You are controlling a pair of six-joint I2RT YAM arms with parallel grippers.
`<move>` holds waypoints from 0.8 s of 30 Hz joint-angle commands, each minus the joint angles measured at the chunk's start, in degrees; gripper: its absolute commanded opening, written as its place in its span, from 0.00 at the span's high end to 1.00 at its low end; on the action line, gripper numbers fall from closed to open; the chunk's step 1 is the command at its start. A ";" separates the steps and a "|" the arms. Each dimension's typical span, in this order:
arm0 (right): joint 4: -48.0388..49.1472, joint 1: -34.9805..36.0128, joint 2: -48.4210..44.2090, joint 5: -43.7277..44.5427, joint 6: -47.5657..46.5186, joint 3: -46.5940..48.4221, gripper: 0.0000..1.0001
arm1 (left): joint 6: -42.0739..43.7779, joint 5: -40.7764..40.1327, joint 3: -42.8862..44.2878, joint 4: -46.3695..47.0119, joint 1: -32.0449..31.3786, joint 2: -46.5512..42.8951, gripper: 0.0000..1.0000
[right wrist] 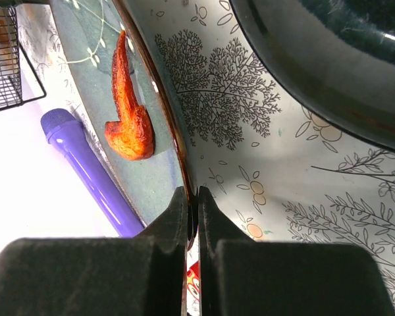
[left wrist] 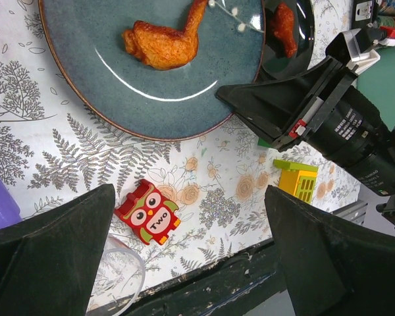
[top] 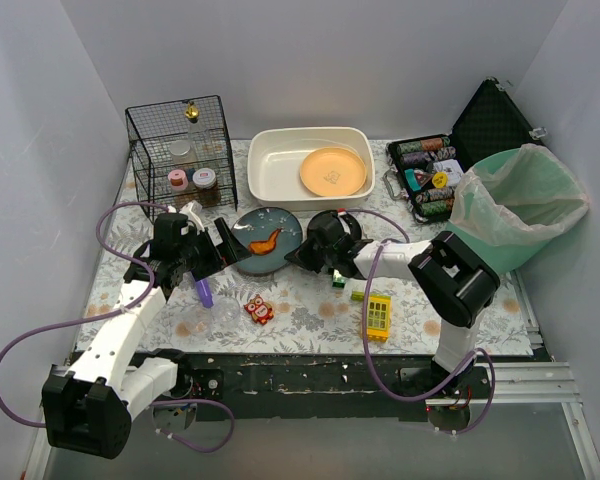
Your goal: Clear the kitchen counter
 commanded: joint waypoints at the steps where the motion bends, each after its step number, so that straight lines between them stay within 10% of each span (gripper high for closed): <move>1: -2.52 -0.27 -2.89 2.14 -1.84 -2.04 0.99 | 0.90 -0.85 0.41 -0.98 -0.25 -1.82 0.02; 24: -5.58 -0.27 -30.31 -1.47 -4.56 -13.91 0.99 | 2.22 -2.52 1.11 0.51 -0.16 0.46 0.02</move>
